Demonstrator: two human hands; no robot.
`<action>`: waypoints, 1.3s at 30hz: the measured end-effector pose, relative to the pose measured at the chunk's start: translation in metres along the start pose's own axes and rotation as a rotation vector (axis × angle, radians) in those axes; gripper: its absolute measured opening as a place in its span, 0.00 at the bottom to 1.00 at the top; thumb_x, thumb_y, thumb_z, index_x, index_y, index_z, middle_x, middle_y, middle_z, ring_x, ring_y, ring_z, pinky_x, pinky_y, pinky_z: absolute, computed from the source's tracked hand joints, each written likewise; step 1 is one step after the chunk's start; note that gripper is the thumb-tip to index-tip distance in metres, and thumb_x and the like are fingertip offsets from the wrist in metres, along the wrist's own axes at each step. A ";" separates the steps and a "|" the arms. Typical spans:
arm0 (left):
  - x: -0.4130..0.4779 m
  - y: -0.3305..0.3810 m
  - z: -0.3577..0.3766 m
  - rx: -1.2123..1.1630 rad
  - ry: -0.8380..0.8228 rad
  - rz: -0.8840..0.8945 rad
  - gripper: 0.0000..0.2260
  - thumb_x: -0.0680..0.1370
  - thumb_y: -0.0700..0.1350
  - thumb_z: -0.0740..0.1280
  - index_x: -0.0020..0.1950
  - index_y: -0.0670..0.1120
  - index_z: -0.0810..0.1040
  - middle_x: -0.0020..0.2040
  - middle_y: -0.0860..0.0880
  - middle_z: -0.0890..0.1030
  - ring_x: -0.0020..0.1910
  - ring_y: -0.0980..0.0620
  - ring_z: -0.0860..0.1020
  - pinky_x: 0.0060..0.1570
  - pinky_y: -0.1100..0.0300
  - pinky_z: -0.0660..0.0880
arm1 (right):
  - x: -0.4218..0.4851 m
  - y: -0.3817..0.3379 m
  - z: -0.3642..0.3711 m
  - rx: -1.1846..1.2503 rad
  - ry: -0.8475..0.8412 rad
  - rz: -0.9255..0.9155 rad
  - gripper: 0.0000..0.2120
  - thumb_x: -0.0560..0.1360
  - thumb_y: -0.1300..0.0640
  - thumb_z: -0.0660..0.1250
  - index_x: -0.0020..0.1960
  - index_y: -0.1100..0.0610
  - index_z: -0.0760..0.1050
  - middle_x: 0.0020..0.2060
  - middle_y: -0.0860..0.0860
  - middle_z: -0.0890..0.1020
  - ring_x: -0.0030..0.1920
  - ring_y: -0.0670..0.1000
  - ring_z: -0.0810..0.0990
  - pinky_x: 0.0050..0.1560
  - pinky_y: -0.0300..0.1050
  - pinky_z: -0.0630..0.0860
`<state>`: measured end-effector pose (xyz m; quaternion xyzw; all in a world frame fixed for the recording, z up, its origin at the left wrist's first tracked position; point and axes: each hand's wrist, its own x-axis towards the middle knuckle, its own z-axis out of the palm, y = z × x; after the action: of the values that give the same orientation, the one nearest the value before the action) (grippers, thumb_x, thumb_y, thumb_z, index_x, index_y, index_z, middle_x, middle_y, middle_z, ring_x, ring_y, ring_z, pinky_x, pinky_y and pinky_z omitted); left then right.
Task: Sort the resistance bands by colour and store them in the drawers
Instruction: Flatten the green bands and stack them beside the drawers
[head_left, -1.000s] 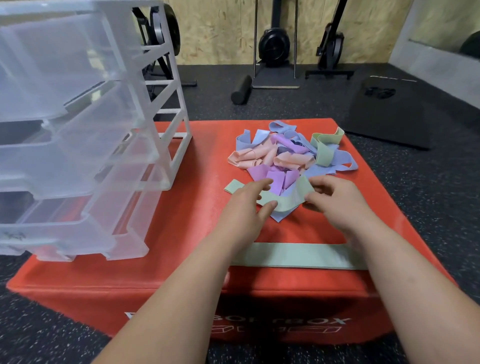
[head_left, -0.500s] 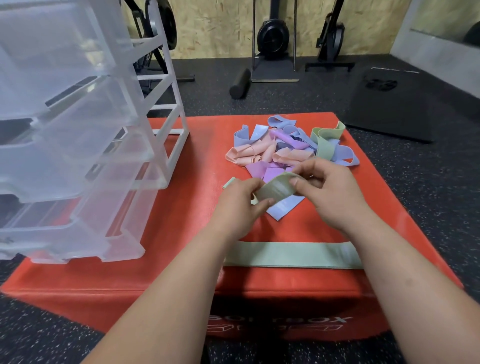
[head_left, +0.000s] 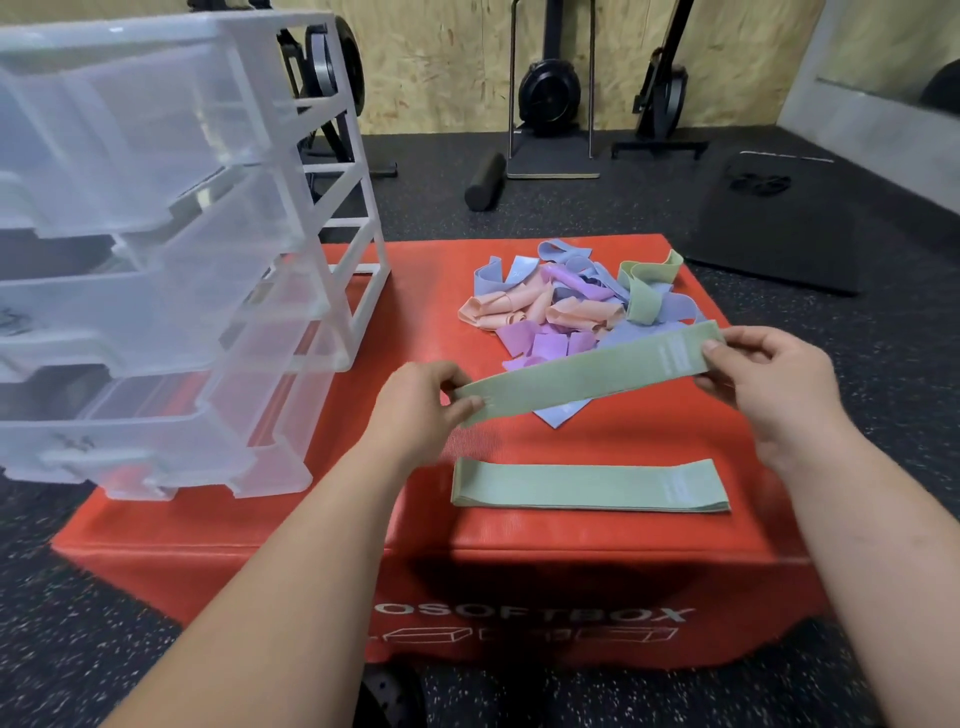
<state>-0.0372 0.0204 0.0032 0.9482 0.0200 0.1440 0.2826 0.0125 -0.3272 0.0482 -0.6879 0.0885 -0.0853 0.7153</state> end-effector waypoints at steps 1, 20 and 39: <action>-0.002 -0.001 -0.003 -0.054 -0.011 -0.025 0.05 0.75 0.53 0.78 0.45 0.54 0.85 0.40 0.56 0.85 0.40 0.56 0.77 0.41 0.55 0.71 | 0.000 0.002 -0.006 -0.042 -0.008 0.018 0.06 0.78 0.64 0.74 0.54 0.59 0.81 0.49 0.59 0.86 0.42 0.50 0.84 0.41 0.40 0.85; -0.050 0.024 -0.007 0.149 -0.187 -0.126 0.02 0.74 0.48 0.71 0.45 0.56 0.81 0.41 0.55 0.85 0.45 0.49 0.83 0.47 0.53 0.80 | -0.031 0.022 -0.054 -0.968 -0.265 -0.069 0.12 0.70 0.60 0.78 0.50 0.49 0.83 0.34 0.46 0.87 0.40 0.51 0.86 0.41 0.44 0.77; -0.051 0.008 -0.007 0.255 -0.470 0.176 0.34 0.69 0.53 0.82 0.74 0.55 0.76 0.66 0.56 0.80 0.62 0.51 0.78 0.60 0.56 0.74 | -0.022 0.031 -0.065 -1.291 -0.688 -0.218 0.34 0.63 0.52 0.85 0.66 0.39 0.78 0.58 0.36 0.80 0.59 0.43 0.79 0.60 0.40 0.72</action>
<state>-0.0879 0.0114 -0.0003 0.9815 -0.1105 -0.0597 0.1444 -0.0246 -0.3833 0.0146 -0.9645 -0.1772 0.1338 0.1430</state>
